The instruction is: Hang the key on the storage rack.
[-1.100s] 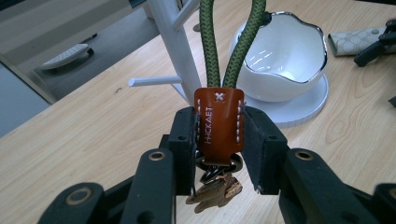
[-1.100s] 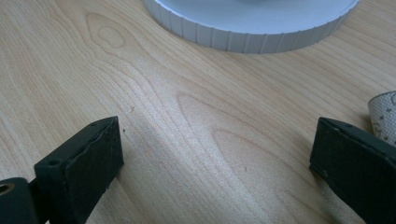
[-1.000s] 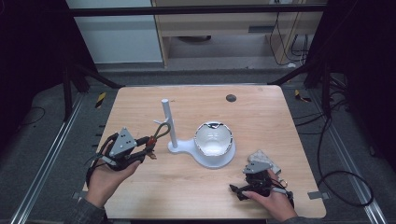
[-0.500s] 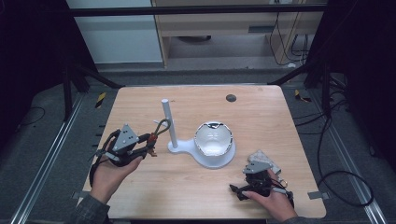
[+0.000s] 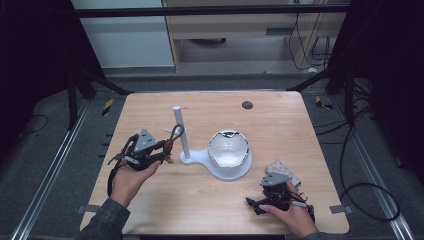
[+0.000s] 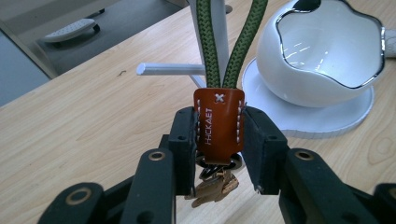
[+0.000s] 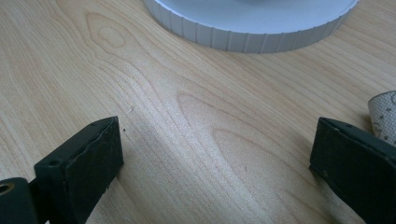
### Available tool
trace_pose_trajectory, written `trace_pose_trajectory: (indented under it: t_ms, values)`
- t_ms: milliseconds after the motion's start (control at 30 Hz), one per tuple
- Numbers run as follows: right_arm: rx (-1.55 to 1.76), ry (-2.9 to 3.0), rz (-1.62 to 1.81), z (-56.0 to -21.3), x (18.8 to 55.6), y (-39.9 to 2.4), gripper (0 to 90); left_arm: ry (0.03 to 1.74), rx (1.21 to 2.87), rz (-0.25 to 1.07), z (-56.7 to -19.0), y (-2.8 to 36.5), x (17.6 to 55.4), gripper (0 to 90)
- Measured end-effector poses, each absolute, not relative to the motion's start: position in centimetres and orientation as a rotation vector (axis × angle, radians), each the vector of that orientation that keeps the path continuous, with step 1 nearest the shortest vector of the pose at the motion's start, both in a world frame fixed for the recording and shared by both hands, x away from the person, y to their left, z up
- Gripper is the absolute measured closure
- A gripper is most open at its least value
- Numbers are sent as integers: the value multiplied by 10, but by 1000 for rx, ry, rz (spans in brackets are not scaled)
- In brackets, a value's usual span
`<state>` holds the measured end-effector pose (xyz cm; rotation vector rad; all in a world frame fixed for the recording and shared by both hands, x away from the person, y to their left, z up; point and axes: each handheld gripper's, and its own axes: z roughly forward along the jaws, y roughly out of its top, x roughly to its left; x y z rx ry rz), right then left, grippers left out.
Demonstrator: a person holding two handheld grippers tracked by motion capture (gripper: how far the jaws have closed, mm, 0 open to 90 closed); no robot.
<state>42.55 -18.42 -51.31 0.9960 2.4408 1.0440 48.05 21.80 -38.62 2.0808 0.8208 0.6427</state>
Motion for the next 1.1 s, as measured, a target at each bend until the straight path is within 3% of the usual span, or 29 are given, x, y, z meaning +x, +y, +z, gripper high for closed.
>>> trace_pose_trajectory:
  t_ms: [1100]
  values:
    - [999, 2442, 1044, -513, 425, -184, 25, 867, 2034, 627, -405, 201, 494, 652]
